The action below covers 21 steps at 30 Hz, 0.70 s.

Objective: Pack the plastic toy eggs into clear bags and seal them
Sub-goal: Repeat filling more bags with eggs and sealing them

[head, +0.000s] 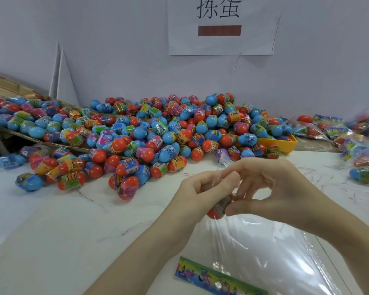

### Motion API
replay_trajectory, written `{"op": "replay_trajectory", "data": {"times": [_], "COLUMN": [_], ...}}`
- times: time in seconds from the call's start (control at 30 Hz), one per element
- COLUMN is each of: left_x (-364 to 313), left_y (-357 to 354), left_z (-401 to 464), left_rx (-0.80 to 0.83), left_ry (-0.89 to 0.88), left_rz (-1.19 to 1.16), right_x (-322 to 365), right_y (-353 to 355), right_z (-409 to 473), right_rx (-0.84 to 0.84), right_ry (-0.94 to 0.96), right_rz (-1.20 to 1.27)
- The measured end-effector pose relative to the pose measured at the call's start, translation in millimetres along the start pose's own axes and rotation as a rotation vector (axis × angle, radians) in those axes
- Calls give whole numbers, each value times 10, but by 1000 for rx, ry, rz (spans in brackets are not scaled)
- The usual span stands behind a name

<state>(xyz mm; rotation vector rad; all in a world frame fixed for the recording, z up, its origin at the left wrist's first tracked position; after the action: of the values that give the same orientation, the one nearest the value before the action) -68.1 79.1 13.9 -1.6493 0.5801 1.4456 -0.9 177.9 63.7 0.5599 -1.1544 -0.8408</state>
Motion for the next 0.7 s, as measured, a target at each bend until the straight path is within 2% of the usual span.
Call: {"op": "replay_trajectory", "data": {"times": [0.23,0.43,0.5,0.6,0.63,0.7], "left_x": [74,82,102,136,148,171], "left_y": [-4,-1,16,31,30,25], "left_z": [-40,-27,-5,39,50,75], "left_rx": [168,205,184,131,110,61], "left_ry": [274,254,228,184,172,147], "left_rz": [66,22,-4,-37,-40,-42], "right_x": [-50,-52,-2,-205,-339,-577], "right_y": [38,-68,57,361,383,283], "right_z": [-26,-58,-18,161,261,445], "right_rx": [-24,150,-8,-482,-551,-420], "right_ry": [10,14,59,-101,-202,-378], "right_rz": [-10,-102,-84,254,268,3]}}
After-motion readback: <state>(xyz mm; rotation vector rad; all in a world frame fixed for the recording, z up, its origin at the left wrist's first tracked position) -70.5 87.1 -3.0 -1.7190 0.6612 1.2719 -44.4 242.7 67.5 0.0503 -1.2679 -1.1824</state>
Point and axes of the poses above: each hand's wrist, its own z-axis towards the middle knuckle, its own y-axis out of the back of the hand, x = y × z, the point moved 4 cm from there along z, towards the middle knuckle, and after that the axes turned 9 degrees about -z, right-handed, at the moved point
